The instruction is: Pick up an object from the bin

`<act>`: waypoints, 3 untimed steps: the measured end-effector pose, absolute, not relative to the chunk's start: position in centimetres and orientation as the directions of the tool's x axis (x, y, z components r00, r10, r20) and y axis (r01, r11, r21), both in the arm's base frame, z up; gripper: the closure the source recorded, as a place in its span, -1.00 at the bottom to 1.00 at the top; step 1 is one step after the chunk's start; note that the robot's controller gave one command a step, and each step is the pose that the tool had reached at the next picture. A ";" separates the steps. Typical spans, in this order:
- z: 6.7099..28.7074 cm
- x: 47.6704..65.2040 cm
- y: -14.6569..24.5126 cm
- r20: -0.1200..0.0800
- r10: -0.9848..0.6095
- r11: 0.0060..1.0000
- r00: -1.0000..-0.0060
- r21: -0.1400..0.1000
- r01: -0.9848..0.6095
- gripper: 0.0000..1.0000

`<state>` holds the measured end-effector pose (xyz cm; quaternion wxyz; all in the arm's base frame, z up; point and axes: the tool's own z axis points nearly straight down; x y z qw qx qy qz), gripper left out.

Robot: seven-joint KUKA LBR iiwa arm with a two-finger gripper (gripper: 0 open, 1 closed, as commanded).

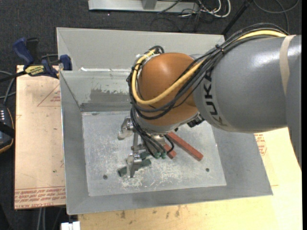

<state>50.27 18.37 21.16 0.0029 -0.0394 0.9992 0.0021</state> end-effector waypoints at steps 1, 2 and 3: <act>17.8 51.5 13.1 -0.001 -0.289 0.957 -0.957 0.001 -0.289 -1.00; 8.2 51.2 14.6 -0.002 -0.165 0.986 -0.986 0.002 -0.165 1.00; 8.2 51.2 14.5 -0.002 -0.164 0.986 -0.986 0.003 -0.164 1.00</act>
Offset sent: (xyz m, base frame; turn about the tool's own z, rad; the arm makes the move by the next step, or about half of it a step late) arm 0.0086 -0.0393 -0.1299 -0.0876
